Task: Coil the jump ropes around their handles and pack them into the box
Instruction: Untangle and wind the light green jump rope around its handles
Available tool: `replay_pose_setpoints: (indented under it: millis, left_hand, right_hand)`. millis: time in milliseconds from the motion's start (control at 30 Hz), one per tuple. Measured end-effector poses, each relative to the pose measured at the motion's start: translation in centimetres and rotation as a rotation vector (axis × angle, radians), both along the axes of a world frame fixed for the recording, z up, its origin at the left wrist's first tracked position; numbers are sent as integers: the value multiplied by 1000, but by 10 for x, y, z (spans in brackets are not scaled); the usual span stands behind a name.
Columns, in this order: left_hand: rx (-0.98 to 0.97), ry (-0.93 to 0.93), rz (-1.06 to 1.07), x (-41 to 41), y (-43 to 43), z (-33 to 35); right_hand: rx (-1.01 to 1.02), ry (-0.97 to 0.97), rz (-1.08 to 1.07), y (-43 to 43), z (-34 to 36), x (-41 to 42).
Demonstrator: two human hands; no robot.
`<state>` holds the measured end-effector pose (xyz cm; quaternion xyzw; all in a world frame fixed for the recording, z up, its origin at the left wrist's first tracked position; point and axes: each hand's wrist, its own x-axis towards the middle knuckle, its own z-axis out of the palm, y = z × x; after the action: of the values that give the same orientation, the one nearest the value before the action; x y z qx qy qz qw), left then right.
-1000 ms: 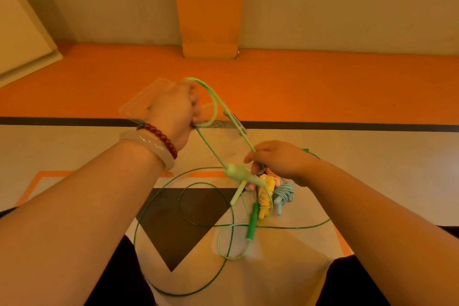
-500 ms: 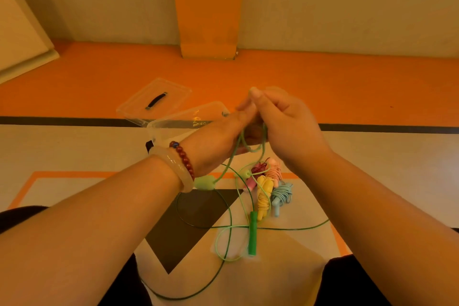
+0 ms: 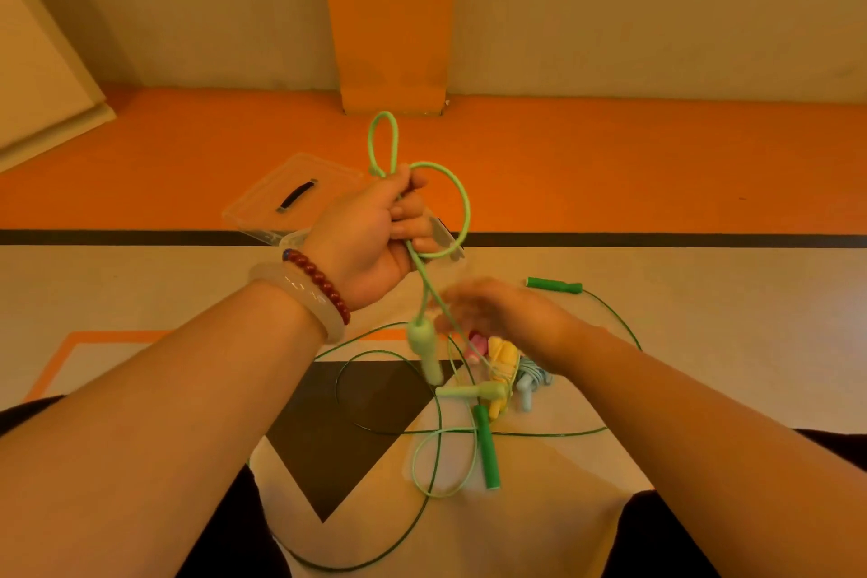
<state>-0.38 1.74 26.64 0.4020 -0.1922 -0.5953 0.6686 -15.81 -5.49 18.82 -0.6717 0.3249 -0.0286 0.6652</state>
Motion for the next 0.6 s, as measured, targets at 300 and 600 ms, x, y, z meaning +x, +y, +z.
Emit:
replay_pose_setpoints:
  millis: [300, 600]
  left_hand:
    - [423, -1473, -122, 30, 13, -14]
    - [-126, -759, -349, -14, 7, -32]
  right_hand:
    - [-288, 137, -76, 2, 9, 0]
    - [-455, -418, -336, 19, 102, 10]
